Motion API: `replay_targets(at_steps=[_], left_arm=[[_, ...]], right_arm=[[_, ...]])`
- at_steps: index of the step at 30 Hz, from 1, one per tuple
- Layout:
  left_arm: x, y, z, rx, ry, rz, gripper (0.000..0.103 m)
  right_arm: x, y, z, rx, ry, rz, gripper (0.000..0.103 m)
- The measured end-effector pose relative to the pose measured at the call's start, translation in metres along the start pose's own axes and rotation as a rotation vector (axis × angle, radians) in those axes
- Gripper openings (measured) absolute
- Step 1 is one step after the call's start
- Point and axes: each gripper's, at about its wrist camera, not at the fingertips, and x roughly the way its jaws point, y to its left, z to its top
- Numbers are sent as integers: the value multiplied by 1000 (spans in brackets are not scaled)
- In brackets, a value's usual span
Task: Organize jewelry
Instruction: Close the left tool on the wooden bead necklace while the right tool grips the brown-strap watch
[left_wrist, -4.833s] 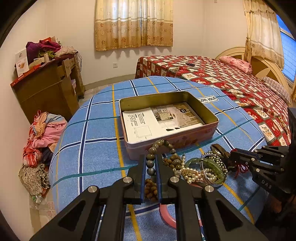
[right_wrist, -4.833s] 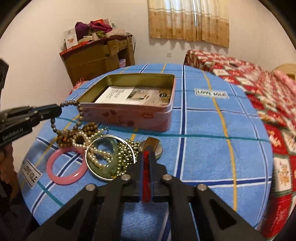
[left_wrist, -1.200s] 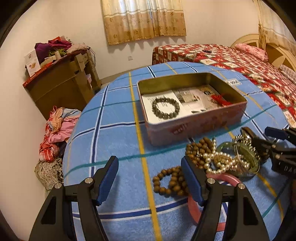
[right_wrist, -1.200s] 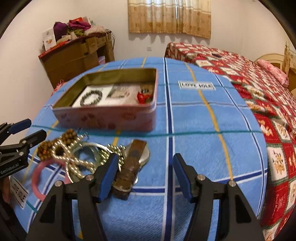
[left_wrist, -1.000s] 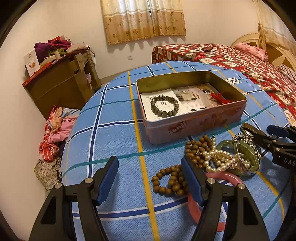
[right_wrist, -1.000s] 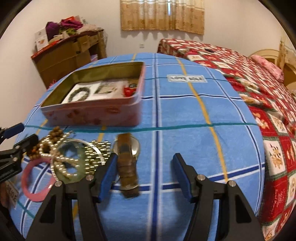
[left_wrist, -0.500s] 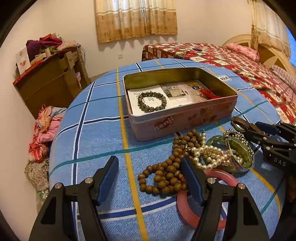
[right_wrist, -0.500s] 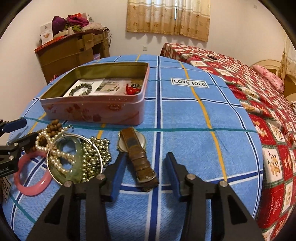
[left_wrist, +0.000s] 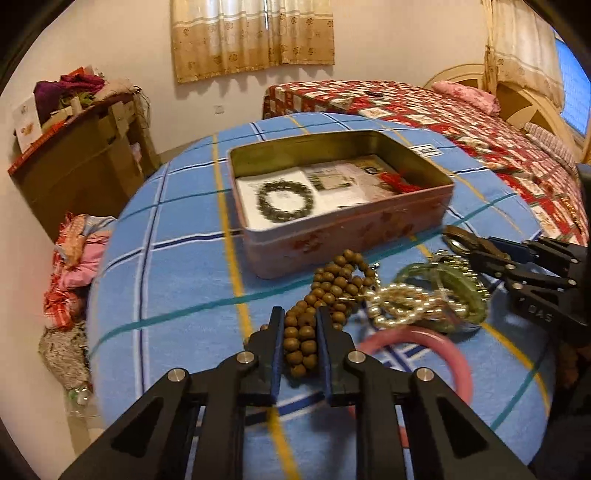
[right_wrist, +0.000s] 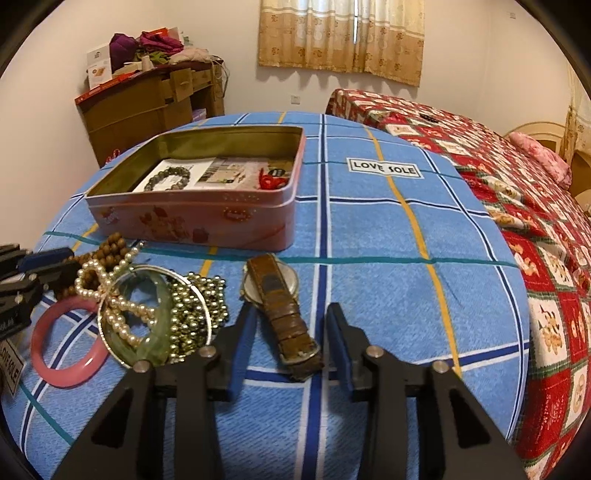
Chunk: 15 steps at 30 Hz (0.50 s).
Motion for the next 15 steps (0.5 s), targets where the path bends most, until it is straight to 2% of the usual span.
replay_targets(at_steps=[2, 7, 15], left_arm=[[1, 10, 0, -20, 0, 14, 16], [-1, 24, -1, -42, 0, 22, 16], [-7, 30, 2, -58, -15, 22, 16]], right_arm=[[-1, 2, -1, -10, -2, 6, 28], [0, 2, -1, -11, -4, 10, 23], [-4, 1, 1, 0, -21, 31, 22]])
